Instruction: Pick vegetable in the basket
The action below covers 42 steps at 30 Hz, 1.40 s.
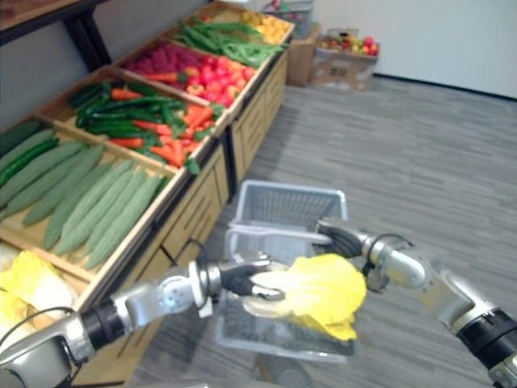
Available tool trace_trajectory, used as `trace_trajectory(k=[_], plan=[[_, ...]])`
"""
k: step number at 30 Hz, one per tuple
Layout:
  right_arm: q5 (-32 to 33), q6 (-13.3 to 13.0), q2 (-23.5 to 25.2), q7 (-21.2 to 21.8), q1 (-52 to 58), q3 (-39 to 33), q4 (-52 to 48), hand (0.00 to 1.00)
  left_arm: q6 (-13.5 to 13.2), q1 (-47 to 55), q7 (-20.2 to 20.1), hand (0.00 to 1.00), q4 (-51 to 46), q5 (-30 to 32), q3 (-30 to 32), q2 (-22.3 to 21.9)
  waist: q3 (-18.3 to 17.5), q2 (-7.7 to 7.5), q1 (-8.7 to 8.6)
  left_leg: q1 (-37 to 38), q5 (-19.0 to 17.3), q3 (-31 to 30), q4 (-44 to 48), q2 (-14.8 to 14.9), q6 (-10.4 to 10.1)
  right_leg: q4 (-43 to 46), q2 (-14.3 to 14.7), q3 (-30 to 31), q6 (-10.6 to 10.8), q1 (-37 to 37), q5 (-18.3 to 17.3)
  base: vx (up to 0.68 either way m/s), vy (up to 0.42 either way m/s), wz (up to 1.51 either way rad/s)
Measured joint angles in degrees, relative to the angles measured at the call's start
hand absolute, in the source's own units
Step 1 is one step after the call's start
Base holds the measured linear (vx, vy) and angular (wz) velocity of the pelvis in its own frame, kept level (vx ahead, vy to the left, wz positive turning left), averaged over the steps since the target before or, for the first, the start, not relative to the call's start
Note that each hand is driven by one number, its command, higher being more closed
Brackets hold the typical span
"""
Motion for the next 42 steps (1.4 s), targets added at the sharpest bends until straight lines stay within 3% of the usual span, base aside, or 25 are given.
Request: trace_trajectory(k=[12, 13, 25, 33, 37, 42], plan=[[4.26, 0.04, -1.57, 2.27, -1.90, 2.02, -3.26, 1.00, 0.07, -0.22, 1.97, 1.00, 13.54, 11.29, 3.55, -6.93, -0.58, 0.69, -0.76, 0.47, -0.08, 0.92, 0.63, 0.43, -0.12, 0.21, 0.55, 0.19, -0.01, -0.32, 0.02, 0.05, -0.031, -0.03], [4.32, 0.00, -1.57, 2.63, -2.95, 2.64, -3.37, 1.00, 0.01, -0.37, 3.11, 0.00, 15.29, 13.01, 4.62, -8.04, -0.58, 0.69, -0.72, 0.60, -0.09, 1.19, 1.31, 0.79, -0.12, 0.45, 0.65, 0.13, -0.04, -0.32, -0.06, 0.04, -0.061, -0.02], [4.43, -0.03, -1.60, 3.37, -4.04, 4.25, -3.41, 1.00, 0.11, -1.09, 5.27, 0.00, 20.47, 17.56, 5.05, -10.43, -0.59, 0.35, -0.72, 0.69, -0.53, 2.31, 1.35, 1.46, -0.63, 1.94, 1.38, -2.45, -0.68, -1.37, -0.85, 0.02, -0.065, -0.02], [5.56, 0.17, -0.99, 4.29, -1.30, 3.42, -2.93, 1.00, 0.21, -1.15, 5.28, 0.00, 20.86, 17.77, 4.94, -10.88, -0.70, 0.26, -0.27, -0.22, -0.38, 0.28, 0.99, 1.53, -0.66, 0.45, -0.43, -4.59, -1.01, -0.72, 0.15, 0.04, -0.009, 0.16], [2.34, 0.15, 5.26, 3.41, 4.28, -2.22, 0.93, 1.00, 0.97, -1.19, 5.29, 0.00, 17.46, 17.68, 4.40, -10.89, -0.78, 0.04, -0.23, -1.16, -0.35, -1.93, 0.77, 1.76, -0.58, 0.21, -1.71, -6.69, -1.01, -0.52, 0.14, 0.04, -0.017, 0.28], [-8.46, 1.19, 16.64, -0.99, 10.46, -13.14, 11.02, 1.00, -0.33, -1.20, 5.20, 0.00, 3.48, 15.62, -1.25, -9.66, -0.73, -0.37, 1.78, -2.88, -0.17, -6.52, 0.13, 1.67, 0.34, -0.07, -4.52, -11.17, -1.11, 0.17, 0.00, -0.02, -0.034, 0.49]])
